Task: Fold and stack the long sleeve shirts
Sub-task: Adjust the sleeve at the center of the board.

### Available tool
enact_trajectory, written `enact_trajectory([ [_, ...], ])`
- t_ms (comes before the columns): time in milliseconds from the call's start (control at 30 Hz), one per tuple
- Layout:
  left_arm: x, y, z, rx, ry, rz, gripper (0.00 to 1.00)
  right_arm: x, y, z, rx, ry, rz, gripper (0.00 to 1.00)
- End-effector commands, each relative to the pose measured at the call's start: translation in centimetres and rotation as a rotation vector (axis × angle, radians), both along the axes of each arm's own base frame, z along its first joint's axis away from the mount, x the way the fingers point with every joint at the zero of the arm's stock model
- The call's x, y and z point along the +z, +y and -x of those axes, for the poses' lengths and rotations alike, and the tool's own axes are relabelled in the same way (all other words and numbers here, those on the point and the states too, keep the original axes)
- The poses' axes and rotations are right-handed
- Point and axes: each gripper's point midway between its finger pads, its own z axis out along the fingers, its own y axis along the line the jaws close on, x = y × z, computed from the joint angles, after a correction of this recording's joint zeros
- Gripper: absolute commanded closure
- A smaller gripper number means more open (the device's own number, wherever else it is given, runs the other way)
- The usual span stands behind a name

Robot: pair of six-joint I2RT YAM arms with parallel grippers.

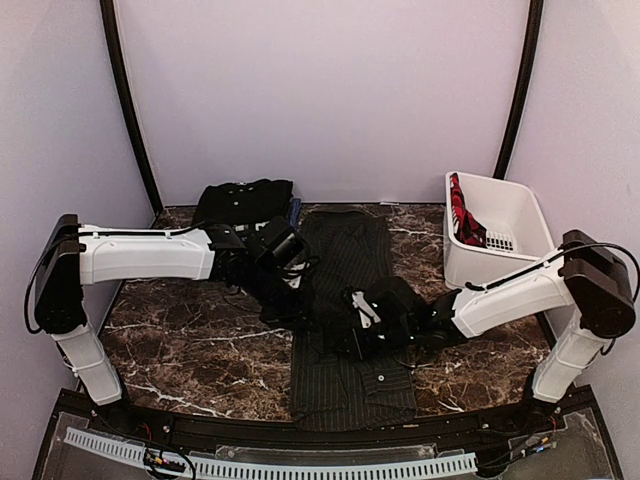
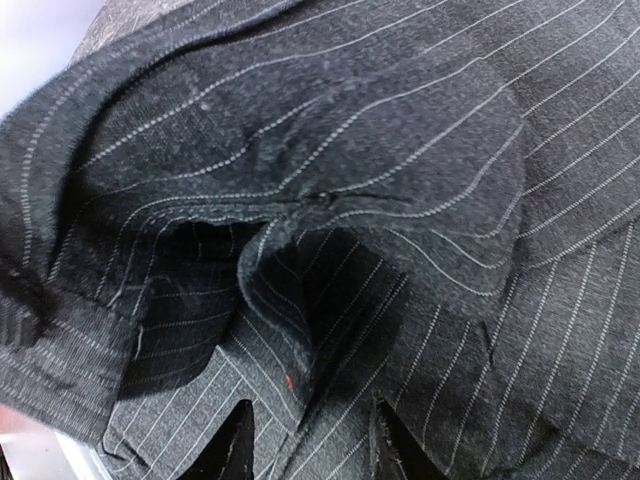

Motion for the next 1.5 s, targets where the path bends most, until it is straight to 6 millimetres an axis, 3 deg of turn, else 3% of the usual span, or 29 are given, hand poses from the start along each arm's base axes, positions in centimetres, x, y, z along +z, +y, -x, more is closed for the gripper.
enact_trajectory([
  [0,3.1,-0.9,-0.5,0.002,-0.026,0.089,1.00,0.6,1.7,-0.1,0.015,-0.005,-0.047,0.64],
  [267,3.6,-1.0,-0.6,0.006,-0.030,0.114,1.00,0.7,2.6,-0.3,0.030,-0.012,-0.052,0.69],
  [467,4.1,-0.9,-0.6,0.016,-0.033,0.137,1.00,0.8,3.2,0.0,0.049,0.001,-0.060,0.83],
  [600,4.4,-0.7,-0.5,0.016,-0.028,0.149,1.00,1.4,2.4,0.0,0.036,-0.001,-0.034,1.00],
  [700,4.3,-0.5,-0.1,0.003,-0.015,0.142,1.00,2.9,1.1,0.0,0.023,-0.022,0.016,1.00],
  [833,3.4,0.1,0.7,-0.025,0.015,0.117,1.00,5.4,-1.3,0.5,0.027,-0.044,0.094,1.00],
  [1033,2.3,0.3,1.6,-0.054,0.057,0.107,1.00,7.4,-4.7,1.0,0.025,-0.054,0.234,1.00],
  [1233,0.7,0.1,2.5,-0.071,0.104,0.127,1.00,6.1,-4.8,3.1,0.094,0.060,0.290,1.00],
  [1467,-4.0,1.7,4.7,-0.075,0.202,0.099,1.00,5.1,-3.0,4.7,0.158,0.146,0.246,1.00],
])
